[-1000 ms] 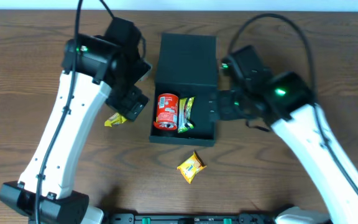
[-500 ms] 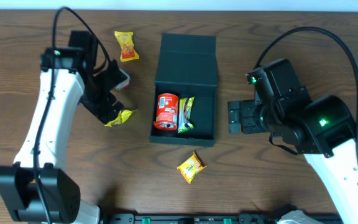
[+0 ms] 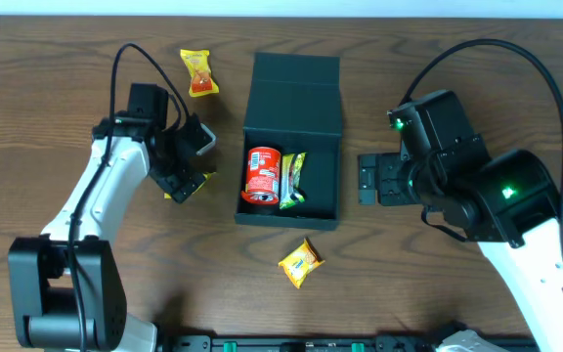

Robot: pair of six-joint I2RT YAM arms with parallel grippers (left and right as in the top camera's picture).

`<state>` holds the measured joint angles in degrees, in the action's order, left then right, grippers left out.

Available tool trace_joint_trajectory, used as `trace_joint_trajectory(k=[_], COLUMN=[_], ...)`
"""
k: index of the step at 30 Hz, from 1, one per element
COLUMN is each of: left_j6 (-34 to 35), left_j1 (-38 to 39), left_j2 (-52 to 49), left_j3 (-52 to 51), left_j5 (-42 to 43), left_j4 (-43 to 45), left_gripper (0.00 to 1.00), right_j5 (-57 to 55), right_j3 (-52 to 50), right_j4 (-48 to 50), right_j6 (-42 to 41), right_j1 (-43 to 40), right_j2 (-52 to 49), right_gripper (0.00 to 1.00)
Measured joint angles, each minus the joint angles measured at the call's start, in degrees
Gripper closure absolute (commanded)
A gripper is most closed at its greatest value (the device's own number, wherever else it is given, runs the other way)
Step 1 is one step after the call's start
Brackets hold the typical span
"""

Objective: Pack container
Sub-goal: 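Grasp the yellow Julie's peanut butter pack with the left gripper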

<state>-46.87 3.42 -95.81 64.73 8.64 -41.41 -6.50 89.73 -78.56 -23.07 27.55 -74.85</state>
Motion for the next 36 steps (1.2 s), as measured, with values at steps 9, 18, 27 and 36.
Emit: trace_joint_trajectory(k=[9,18,27,36], left_j6=[-0.2,-0.6,-0.8,3.6], left_j1=[0.0,0.0,0.0,0.0], left_j2=[-0.3,-4.3,-6.5,-6.5], left_j3=[-3.9,-3.9,-3.9,-3.9], left_j5=[1.2,3.1,3.5,8.0], left_j4=[6.8,7.3,8.2,13.6], left_gripper=[0.08,0.41,0.53,0.52], right_j5=[0.0,-1.0,-2.0,-2.9], right_j3=[0.0,0.0,0.0,0.0], right_j4=[2.1,2.8,2.9,3.2], right_j6=[-0.6,-0.6,-0.6,-0.6], right_j1=[0.0,0.0,0.0,0.0], right_j2=[0.0,0.0,0.0,-0.3], right_gripper=[0.01,0.01,0.01,0.01])
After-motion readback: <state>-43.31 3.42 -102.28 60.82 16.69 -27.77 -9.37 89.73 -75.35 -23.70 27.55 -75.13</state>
